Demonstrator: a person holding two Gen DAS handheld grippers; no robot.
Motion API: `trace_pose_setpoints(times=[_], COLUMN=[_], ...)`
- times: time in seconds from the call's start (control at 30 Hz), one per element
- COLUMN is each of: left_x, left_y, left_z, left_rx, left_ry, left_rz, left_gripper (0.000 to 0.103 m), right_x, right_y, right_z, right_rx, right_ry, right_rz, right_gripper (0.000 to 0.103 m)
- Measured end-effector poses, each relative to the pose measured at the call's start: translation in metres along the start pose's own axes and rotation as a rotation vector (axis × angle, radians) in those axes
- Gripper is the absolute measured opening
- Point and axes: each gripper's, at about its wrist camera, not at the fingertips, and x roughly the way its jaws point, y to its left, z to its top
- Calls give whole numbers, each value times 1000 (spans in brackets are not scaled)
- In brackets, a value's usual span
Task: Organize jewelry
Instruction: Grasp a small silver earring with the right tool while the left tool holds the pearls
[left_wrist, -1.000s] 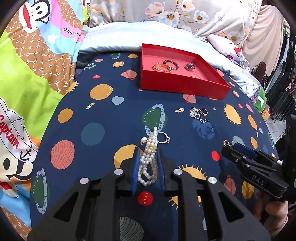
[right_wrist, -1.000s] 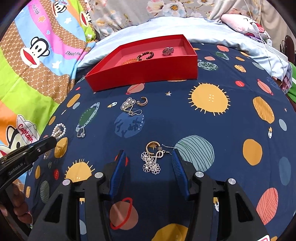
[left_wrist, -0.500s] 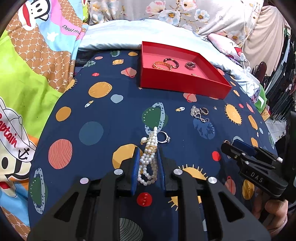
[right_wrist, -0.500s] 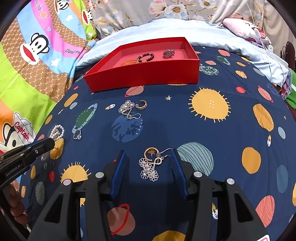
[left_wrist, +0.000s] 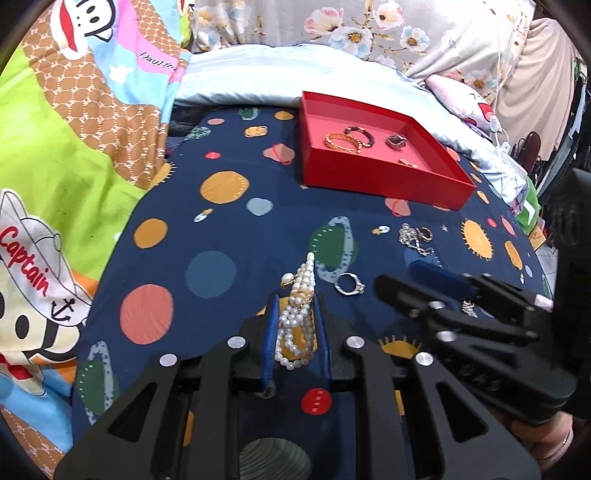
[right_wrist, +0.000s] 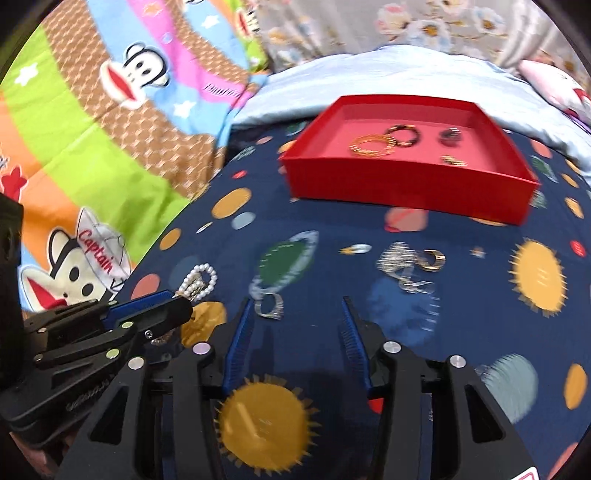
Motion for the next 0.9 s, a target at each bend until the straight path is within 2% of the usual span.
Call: trace_pose_setpoints(times=[0.17, 0.27, 0.37, 0.43, 0.5, 0.67, 0.9], left_x=[0, 0, 2, 3, 3, -2, 1], left_y=[14, 20, 25, 27, 28, 24, 11], left_z=[0, -1, -2, -3, -3, -3, -4], left_rx=[-18, -25, -36, -42, -45, -40, -21], left_ry=[4, 9, 14, 20, 22, 6, 15], left_rz=[19, 25, 26, 26, 23, 13, -3], left_gripper=[18, 18, 18, 18, 18, 18, 18], right_x=[24, 34, 37, 39, 39, 29, -10], right_y=[16, 21, 28, 31, 33, 30, 6], right_z=[3, 0, 0, 0, 0, -7, -22], right_rx=[-34, -42, -69, -84, -83, -55, 3], right_ry=[36, 64, 61, 64, 64, 64, 30], right_rz=[-5, -16, -40, -58, -57, -51, -81], right_gripper=[37, 30, 28, 15, 9, 9, 9])
